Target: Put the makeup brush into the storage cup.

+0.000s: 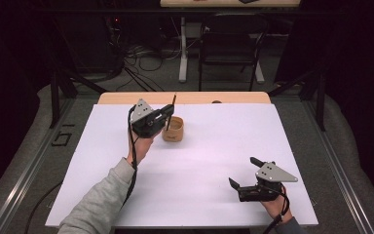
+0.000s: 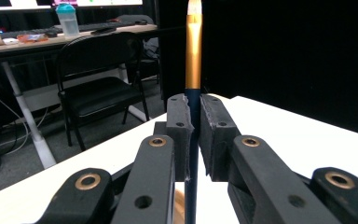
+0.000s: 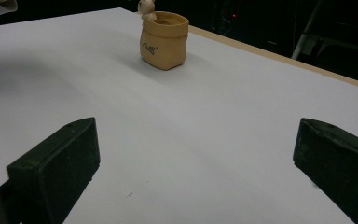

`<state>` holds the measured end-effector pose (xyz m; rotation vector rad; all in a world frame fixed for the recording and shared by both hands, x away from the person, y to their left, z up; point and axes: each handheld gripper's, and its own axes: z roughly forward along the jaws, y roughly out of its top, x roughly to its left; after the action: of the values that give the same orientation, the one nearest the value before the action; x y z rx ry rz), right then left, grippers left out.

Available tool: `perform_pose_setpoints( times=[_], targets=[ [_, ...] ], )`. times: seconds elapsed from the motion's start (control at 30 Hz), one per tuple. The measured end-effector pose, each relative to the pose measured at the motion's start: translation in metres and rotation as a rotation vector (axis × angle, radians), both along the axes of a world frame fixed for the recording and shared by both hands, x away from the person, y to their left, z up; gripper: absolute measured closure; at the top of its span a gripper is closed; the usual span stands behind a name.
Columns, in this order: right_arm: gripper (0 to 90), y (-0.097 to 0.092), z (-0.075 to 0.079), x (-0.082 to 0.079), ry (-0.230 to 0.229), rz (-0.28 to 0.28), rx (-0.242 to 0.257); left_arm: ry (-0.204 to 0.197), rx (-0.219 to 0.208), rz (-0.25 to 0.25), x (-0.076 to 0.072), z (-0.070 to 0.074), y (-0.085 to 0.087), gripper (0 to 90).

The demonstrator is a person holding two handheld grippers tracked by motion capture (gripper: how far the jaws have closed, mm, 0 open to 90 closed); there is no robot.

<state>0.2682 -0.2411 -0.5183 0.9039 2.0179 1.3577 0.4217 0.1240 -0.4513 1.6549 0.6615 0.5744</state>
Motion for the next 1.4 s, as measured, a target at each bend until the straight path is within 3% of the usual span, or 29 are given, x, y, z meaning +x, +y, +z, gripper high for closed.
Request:
perform_pose_setpoints(
  times=[0.77, 1.4],
  targets=[
    [0.0, 0.001, 0.000, -0.002, -0.004, -0.011, -0.004, -0.026, -0.017, -0.024, 0.009, 0.004, -0.006, 83.1],
    [0.6, 0.000, 0.000, -0.003, -0.007, -0.016, -0.009, -0.028, -0.019, -0.037, 0.020, 0.000, -0.011, 83.2]
  ],
)
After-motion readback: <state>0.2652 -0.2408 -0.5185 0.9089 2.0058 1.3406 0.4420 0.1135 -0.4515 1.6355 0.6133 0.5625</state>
